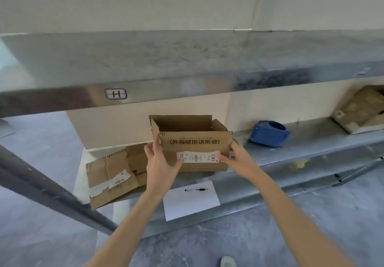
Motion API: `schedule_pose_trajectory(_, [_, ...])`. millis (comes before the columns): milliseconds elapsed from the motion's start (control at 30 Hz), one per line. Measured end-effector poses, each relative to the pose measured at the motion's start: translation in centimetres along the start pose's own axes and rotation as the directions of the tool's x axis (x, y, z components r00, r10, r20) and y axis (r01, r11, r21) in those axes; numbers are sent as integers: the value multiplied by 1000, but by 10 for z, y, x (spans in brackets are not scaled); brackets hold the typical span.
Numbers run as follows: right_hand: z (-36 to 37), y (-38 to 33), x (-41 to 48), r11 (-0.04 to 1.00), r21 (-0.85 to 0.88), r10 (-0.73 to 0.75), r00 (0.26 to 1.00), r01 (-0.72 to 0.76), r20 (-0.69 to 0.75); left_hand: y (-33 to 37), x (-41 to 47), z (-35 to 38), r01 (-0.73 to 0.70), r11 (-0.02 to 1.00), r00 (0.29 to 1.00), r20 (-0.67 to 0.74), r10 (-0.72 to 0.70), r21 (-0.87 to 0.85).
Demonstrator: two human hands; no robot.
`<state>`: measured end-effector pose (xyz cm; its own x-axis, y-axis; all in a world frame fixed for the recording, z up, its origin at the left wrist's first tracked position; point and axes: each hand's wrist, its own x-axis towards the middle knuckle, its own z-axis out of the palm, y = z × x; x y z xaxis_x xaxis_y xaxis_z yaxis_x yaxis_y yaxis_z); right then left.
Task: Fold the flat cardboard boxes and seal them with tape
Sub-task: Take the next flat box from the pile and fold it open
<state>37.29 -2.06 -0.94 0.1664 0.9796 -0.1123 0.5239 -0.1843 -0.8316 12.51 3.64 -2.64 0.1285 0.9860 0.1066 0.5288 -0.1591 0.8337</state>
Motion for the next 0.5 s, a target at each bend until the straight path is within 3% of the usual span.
schedule_pose_trajectory(100, [-17, 13, 5, 998, -62, 27, 998, -31, -63, 13, -5, 23, 11, 999, 1000, 6, -11, -39])
schedule_pose_trajectory(300, [-54, 51, 21, 992, -123, 18, 1000, -20, -18, 35, -16, 61, -18, 1000, 998, -52, 17, -18])
schedule_pose_trajectory(500, [-87, 75, 38, 996, -61, -70, 997, 72, 27, 50, -24, 85, 26, 1000, 994, -104, -27, -15])
